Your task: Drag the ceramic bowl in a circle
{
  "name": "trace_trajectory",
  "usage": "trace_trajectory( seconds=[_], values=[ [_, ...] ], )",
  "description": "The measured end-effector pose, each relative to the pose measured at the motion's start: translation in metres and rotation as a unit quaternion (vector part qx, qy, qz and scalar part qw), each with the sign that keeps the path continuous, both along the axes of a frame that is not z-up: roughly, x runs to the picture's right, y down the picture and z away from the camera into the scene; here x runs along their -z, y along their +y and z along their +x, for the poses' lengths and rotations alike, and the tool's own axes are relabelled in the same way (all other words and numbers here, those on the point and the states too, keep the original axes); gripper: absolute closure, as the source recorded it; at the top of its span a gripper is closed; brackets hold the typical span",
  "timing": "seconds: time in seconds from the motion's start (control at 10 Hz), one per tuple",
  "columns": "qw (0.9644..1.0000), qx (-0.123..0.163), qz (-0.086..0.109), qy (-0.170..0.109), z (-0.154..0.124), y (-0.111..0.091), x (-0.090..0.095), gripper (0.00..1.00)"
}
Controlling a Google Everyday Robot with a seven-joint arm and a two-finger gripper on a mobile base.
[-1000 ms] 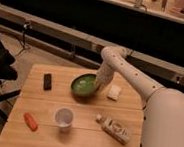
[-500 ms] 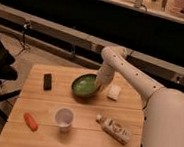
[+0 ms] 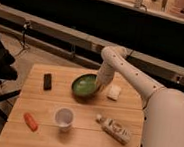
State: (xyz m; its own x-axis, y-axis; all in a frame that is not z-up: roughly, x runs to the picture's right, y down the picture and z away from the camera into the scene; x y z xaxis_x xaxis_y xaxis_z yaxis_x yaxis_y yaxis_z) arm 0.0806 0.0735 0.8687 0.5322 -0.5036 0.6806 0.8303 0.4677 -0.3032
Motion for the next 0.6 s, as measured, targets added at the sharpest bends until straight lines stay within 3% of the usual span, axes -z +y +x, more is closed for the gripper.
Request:
trace_trajectory(
  seconds=[0.6],
  values=[
    [1.0,0.003,0.0,0.0,-0.0007,-0.0002,0.0005,0.89]
  ],
)
